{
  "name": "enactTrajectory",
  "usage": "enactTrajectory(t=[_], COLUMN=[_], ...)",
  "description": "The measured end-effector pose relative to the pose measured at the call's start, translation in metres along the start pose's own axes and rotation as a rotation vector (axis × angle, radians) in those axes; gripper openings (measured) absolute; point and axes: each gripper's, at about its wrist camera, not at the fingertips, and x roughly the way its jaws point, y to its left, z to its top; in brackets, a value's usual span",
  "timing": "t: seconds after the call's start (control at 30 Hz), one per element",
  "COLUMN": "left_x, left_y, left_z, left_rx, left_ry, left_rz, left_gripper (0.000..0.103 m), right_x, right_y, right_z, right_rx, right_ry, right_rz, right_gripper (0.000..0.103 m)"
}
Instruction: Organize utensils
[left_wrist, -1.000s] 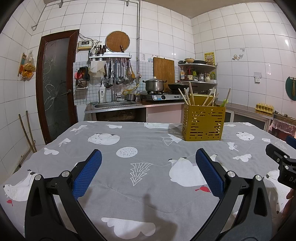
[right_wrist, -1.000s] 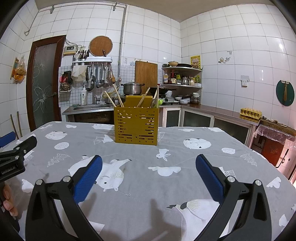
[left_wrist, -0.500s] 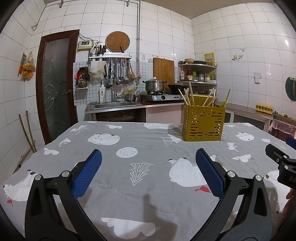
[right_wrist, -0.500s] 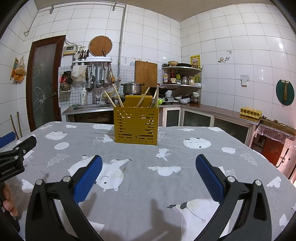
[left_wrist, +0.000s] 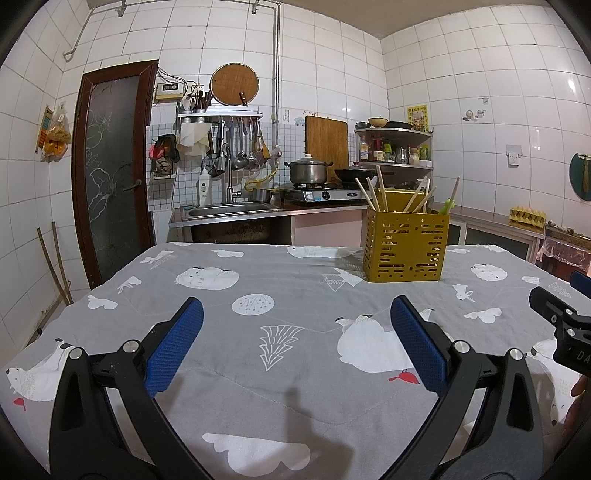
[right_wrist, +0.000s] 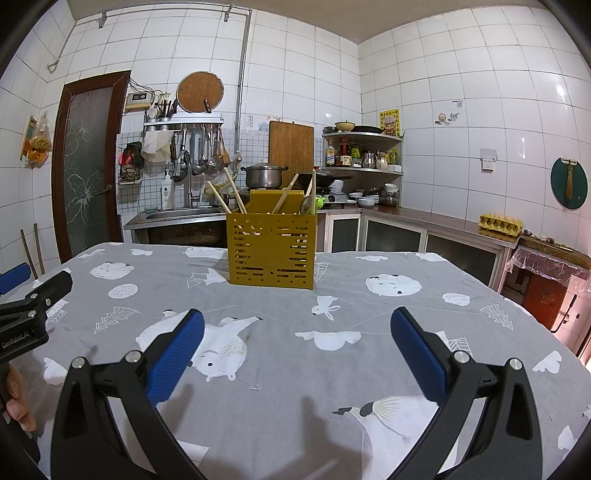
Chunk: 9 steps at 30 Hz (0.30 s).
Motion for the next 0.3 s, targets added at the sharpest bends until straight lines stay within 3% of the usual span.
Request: enactTrajectory(t=[0.3], left_x=[-0.0016], left_y=[-0.0009], left_z=[0.0038], left_rx=[-0.002], left_ry=[-0.003], left_rz=[-0.002], left_gripper=[0.098], right_x=[0.0], right_y=[-0.0008], right_z=[-0.0003], right_rx=[0.001], right_ry=[0.0], right_rz=[0.0], right_gripper=[0.099])
